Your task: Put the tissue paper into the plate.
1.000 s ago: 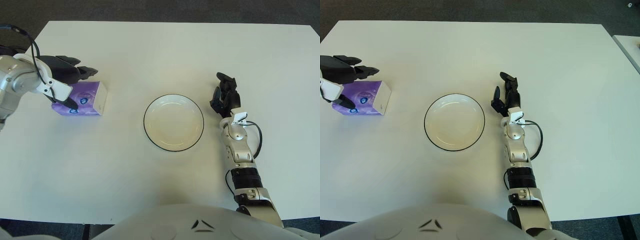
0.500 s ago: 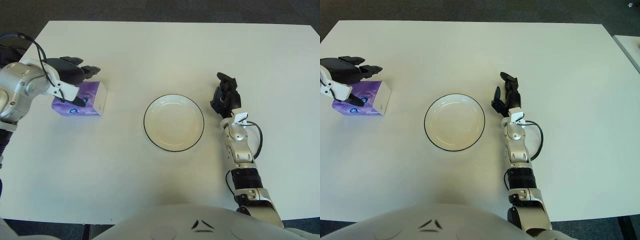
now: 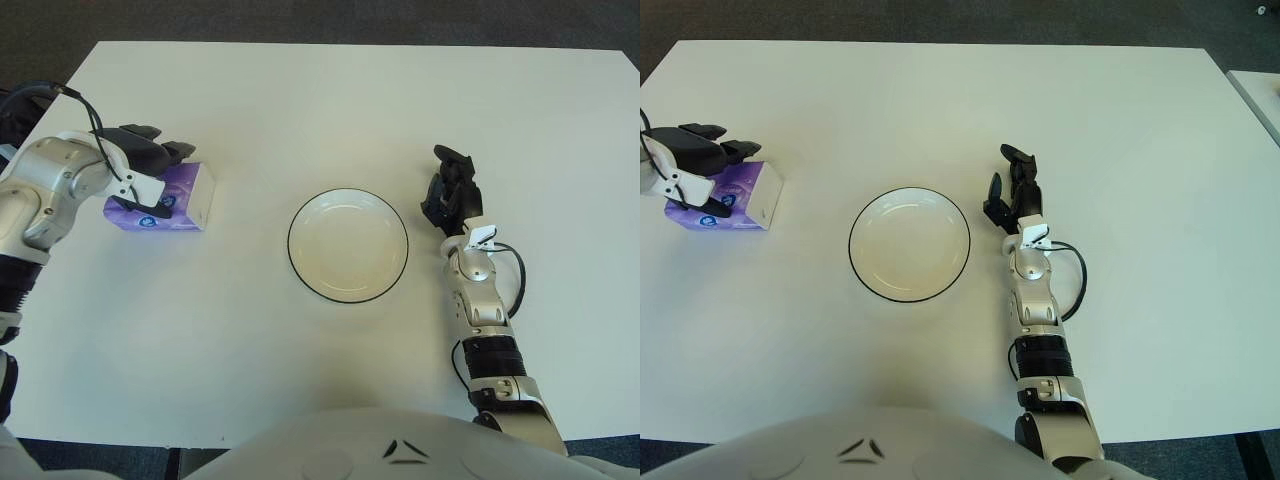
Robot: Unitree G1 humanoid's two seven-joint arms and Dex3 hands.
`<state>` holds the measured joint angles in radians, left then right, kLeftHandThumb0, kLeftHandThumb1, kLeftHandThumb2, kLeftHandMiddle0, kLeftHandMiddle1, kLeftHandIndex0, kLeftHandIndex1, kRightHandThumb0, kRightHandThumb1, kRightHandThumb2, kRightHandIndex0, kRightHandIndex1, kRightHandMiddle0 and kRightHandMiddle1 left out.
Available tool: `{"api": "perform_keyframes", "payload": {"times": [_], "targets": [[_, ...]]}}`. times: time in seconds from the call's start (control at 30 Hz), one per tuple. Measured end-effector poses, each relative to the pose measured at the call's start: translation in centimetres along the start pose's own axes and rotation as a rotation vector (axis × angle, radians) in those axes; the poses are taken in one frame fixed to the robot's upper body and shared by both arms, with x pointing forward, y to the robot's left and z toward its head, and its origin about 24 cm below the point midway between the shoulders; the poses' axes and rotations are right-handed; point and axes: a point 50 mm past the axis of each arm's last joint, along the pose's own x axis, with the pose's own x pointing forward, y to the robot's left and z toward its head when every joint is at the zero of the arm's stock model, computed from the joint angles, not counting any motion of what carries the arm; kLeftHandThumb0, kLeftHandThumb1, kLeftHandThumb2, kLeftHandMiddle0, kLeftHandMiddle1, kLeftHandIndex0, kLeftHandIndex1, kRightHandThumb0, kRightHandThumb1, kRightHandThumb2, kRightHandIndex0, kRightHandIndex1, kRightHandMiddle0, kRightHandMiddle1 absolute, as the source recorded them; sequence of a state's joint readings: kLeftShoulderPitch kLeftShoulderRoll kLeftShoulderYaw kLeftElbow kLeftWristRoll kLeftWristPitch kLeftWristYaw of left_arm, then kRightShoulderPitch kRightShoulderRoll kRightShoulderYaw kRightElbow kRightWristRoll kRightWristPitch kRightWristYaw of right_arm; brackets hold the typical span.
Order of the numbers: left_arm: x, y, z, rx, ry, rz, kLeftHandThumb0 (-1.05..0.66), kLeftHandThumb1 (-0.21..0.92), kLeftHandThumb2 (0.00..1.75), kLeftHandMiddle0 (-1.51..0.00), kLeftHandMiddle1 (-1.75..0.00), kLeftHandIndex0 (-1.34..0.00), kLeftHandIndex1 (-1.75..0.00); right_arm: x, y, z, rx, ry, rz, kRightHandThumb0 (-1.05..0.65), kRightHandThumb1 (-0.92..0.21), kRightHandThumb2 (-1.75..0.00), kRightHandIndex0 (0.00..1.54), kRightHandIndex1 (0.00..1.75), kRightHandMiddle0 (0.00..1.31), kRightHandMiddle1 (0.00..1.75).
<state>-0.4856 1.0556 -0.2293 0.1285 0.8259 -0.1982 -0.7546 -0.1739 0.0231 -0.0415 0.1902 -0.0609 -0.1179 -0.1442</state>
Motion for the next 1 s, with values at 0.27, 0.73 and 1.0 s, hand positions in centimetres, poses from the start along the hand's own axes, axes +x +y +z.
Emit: {"api": "perform_keyframes", "payload": {"times": [0.27,0.73,1.0], "targets": [[0.52,-0.31,0.01,0.004,0.002,-0.012,-1.05,0.92,0.40,0.00,0.00,0.00,-0.03,0.01,-0.13,0.00,-0.005,-0.001,0.006,-0.65,-0.92,-0.91,0.27,0.25,0.00,0.81],[0.86,-0.18,0.40,0.022,-0.006,-0.052,-1.05,0.92,0.30,0.00,0.00,0.00,0.00,0.02,-0.41,0.00,-0.009,-0.002,0.014,-0.66,-0.92,-0.93,0.28,0.26,0.00,0.79],[1.02,-0.05,0.42,0.029,-0.007,-0.071,-1.05,0.92,0.32,0.00,0.00,0.00,0.00,0.00,-0.49,0.06,-0.012,-0.005,0.018,-0.65,-0.92,-0.93,0.27,0.26,0.00,0.78]]}}
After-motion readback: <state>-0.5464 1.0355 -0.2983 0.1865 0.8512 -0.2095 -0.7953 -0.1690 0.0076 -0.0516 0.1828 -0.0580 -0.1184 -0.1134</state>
